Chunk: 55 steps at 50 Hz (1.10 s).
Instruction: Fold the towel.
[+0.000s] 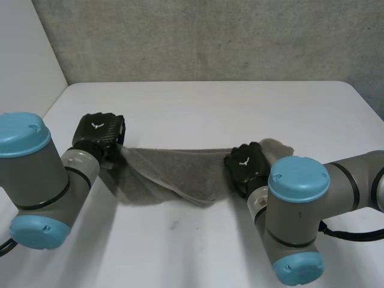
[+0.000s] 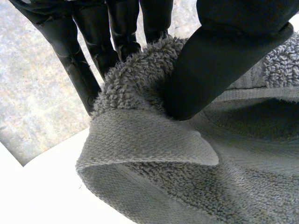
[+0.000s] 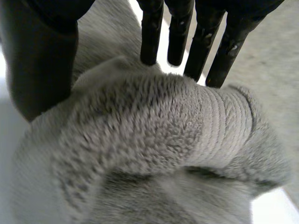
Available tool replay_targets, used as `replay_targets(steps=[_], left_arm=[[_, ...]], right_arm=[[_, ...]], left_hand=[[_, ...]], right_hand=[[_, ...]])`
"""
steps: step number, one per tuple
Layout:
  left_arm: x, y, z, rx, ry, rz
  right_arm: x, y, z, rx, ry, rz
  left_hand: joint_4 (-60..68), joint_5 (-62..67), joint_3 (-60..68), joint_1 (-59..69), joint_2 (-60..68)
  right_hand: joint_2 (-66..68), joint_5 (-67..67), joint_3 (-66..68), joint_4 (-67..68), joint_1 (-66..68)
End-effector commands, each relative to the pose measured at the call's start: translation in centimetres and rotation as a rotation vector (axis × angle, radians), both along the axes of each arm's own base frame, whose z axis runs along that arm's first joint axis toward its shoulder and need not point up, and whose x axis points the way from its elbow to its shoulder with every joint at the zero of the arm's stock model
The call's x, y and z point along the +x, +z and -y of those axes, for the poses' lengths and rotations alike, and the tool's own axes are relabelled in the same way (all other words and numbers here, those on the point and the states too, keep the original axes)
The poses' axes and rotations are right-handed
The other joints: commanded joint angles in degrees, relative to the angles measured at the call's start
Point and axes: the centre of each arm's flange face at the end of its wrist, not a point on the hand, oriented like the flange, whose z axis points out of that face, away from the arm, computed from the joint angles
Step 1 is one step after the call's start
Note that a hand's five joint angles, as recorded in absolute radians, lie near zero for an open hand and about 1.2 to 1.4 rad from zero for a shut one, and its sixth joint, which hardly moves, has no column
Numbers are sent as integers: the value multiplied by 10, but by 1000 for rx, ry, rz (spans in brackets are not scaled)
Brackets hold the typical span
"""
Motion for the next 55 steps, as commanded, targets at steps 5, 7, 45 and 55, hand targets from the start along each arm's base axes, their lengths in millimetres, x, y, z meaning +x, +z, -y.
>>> replay_targets(steps=[5, 7, 45, 55], left_arm=[[13, -3, 7, 13, 40, 3], [13, -2, 7, 11, 41, 2], [13, -4, 5, 18, 37, 6], [14, -5, 4, 21, 37, 7]], right_arm=[[-46, 67, 44, -196, -186, 57], [-54, 69, 48, -186, -188, 53], [-134, 61, 56, 154, 28, 3], [-153, 46, 44, 214, -21, -20]], left_hand=[[103, 119, 104, 128, 103], [103, 119, 104, 128, 103], [103, 119, 104, 128, 103], [103, 119, 104, 128, 103]], right_hand=[[83, 76, 78, 78, 81], [82, 74, 77, 76, 79], [71, 64, 67, 66, 69], [-28, -35, -33, -33, -30]])
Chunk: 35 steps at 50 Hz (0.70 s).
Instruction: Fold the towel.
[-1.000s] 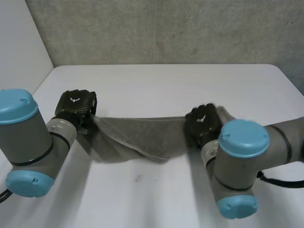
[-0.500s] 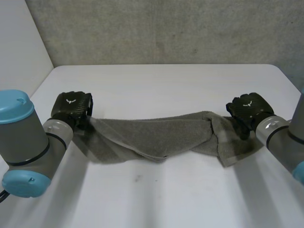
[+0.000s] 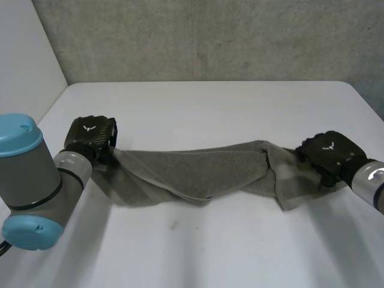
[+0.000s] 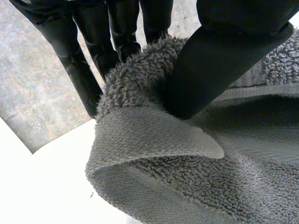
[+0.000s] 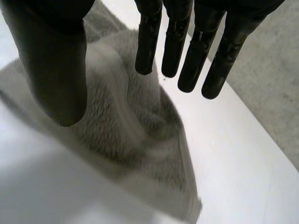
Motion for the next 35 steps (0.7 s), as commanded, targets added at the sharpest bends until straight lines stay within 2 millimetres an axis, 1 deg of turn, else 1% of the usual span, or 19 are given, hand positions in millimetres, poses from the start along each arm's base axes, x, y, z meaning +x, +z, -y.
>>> replay_targets(steps=[1, 6, 11, 13, 19, 22, 28, 30, 31, 32, 33, 34, 35], left_arm=[[0, -1, -1, 3, -3, 1], [-1, -1, -1, 3, -3, 1], [0, -1, -2, 4, -3, 1], [0, -1, -2, 4, -3, 1], [-1, -2, -1, 4, -3, 1], [-1, -2, -1, 4, -3, 1], [-1, -2, -1, 6, -4, 2], [-1, -2, -1, 6, -4, 2], [-1, -2, -1, 6, -4, 2], [-1, -2, -1, 6, -4, 2], [-1, -2, -2, 6, -6, 1], [-1, -2, -2, 6, -6, 1], [0, -1, -2, 6, -4, 1]], right_arm=[[-9, -14, -11, 53, -22, -8], [-15, -22, -14, 76, -36, -14], [-15, -30, -12, 39, -31, -21], [-14, -32, -6, -20, -33, -23], [-15, -40, 6, -73, -44, -18], [-14, -51, 12, -71, -46, -20], [-16, -56, 22, -86, -58, -26], [-15, -55, 26, -93, -57, -25], [-15, -55, 26, -93, -57, -25], [-16, -55, 27, -94, -58, -26], [-16, -51, 29, -105, -61, -27], [-16, -51, 29, -105, -61, -27], [-16, -47, 31, -117, -64, -25]], left_hand=[[102, 119, 104, 129, 103], [102, 119, 104, 129, 103], [102, 119, 104, 129, 103], [102, 119, 104, 129, 103], [102, 119, 104, 129, 103], [102, 119, 104, 129, 103], [102, 119, 104, 129, 103], [102, 119, 104, 129, 103], [102, 119, 104, 129, 103], [102, 119, 104, 129, 103], [102, 119, 104, 129, 103], [102, 119, 104, 129, 103], [102, 119, 104, 129, 103]], right_hand=[[-92, -73, -87, -84, -81], [-102, -83, -97, -94, -91], [-95, -76, -90, -88, -84], [-60, -41, -55, -53, -49], [-14, 4, -9, -7, -4], [73, 91, 78, 80, 84], [137, 156, 142, 144, 148], [263, 281, 268, 270, 273], [263, 282, 268, 271, 274], [385, 403, 390, 392, 396], [472, 491, 477, 479, 483], [473, 492, 478, 480, 484], [473, 492, 478, 480, 484]])
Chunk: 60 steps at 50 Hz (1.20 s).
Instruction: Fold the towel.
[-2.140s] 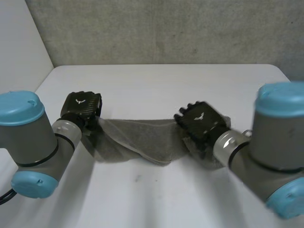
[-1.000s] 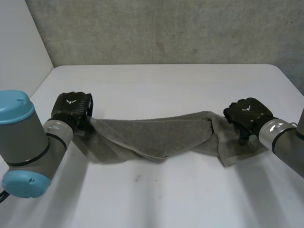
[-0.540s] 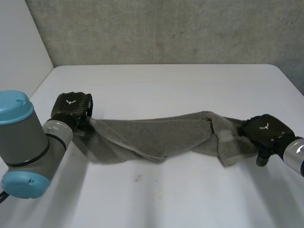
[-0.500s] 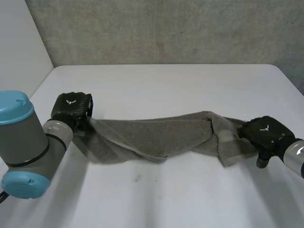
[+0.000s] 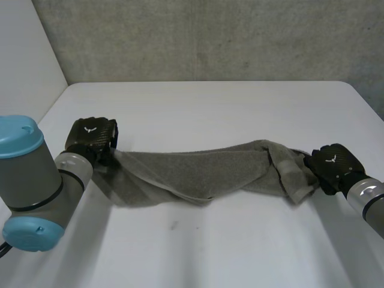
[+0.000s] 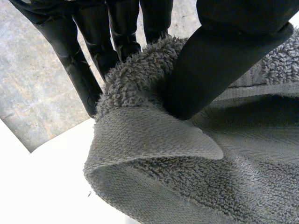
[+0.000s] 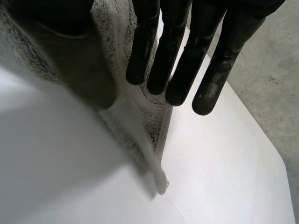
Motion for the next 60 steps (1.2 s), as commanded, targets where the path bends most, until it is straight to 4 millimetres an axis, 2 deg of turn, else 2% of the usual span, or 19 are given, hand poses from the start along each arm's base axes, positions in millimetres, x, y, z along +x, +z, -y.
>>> replay_targets(steps=[1, 2, 4, 5, 6, 7, 9, 11, 15, 24, 29, 34, 40, 44, 45, 46, 47, 52, 60], left_arm=[[0, 1, 0, -2, 0, 1], [0, 1, 0, -2, 0, 1], [0, 4, -1, -10, -4, 1], [0, 4, -1, -10, -4, 1], [0, 10, -3, -23, -4, -2], [0, 10, -3, -23, -4, -2], [2, 25, -7, -49, -4, -13], [3, 28, -9, -53, -4, -16], [3, 29, -12, -49, -8, -17], [3, 22, -15, -25, -11, -7], [6, 22, -18, -12, -8, -1], [9, 34, -24, -29, -4, -5], [15, 41, -37, 7, -4, 8], [17, 37, -43, 33, -5, 18], [17, 37, -43, 33, -5, 18], [18, 35, -42, 37, -3, 19], [18, 32, -41, 46, -1, 19], [18, 21, -36, 81, 3, 30], [22, 16, -32, 92, 18, 30]], right_arm=[[-2, 14, 8, -40, -13, 4], [-2, 14, 8, -40, -13, 4], [-3, 37, 8, -85, -30, 31], [-3, 37, 8, -86, -30, 32], [-3, 53, 7, -114, -38, 61], [-3, 53, 7, -114, -39, 61], [-3, 81, 1, -135, -51, 131], [-4, 85, 0, -112, -58, 153], [-2, 69, -5, -2, -55, 176], [-3, 46, -6, 68, -64, 127], [-3, 51, -8, 77, -63, 144], [-5, 83, -19, 50, -71, 153], [-4, 91, -34, 174, -75, 147], [-1, 87, -40, 244, -64, 140], [0, 85, -40, 250, -62, 137], [0, 85, -40, 250, -62, 137], [1, 78, -37, 263, -60, 127], [1, 56, -26, 261, -49, 109], [0, 41, -30, 232, -47, 110]], left_hand=[[102, 119, 104, 129, 103], [102, 119, 104, 129, 103], [102, 119, 104, 129, 103], [102, 119, 104, 129, 103], [102, 119, 104, 129, 103], [102, 119, 104, 129, 103], [102, 119, 104, 129, 103], [102, 119, 104, 129, 103], [102, 119, 104, 129, 103], [102, 119, 104, 129, 103], [102, 119, 104, 129, 103], [102, 119, 104, 129, 103], [102, 119, 104, 129, 103], [102, 119, 104, 129, 103], [102, 119, 104, 129, 103], [102, 119, 104, 129, 103], [102, 119, 104, 129, 103], [102, 119, 104, 129, 103], [102, 119, 104, 129, 103]], right_hand=[[153, 151, 158, 154, 150], [153, 151, 158, 154, 150], [153, 151, 158, 154, 150], [153, 151, 158, 154, 150], [153, 151, 158, 154, 150], [153, 151, 158, 154, 150], [153, 151, 158, 154, 150], [153, 151, 158, 154, 150], [153, 151, 158, 154, 150], [153, 151, 158, 154, 150], [153, 151, 158, 154, 150], [153, 151, 158, 154, 150], [153, 151, 158, 154, 150], [153, 151, 158, 154, 150], [59, 57, 63, 59, 56], [58, 56, 62, 59, 55], [-257, -259, -252, -256, -260], [-438, -439, -433, -437, -441], [-479, -480, -474, -478, -482]])
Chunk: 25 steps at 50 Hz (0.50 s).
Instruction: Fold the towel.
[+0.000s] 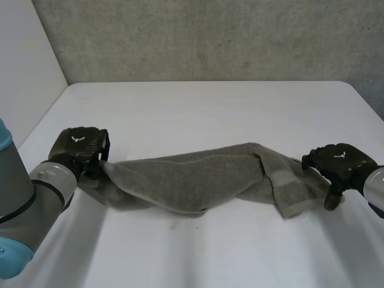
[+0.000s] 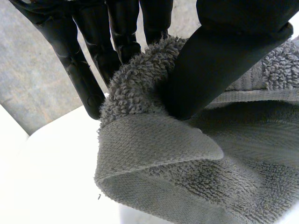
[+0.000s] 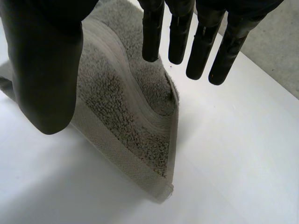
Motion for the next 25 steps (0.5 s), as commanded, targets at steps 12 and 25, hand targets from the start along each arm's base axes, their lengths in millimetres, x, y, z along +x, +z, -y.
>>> replay_targets(steps=[12, 25], left_arm=[[3, -3, 6, -4, 15, -3], [3, -9, 7, -3, 15, -3]], right_arm=[[-12, -34, -6, -64, 9, -1], [-11, -53, 12, -113, 5, 9]], left_hand=[[102, 119, 103, 129, 102], [102, 119, 103, 129, 102]], right_hand=[[-48, -7, -35, -23, -32], [220, 260, 232, 244, 235]])
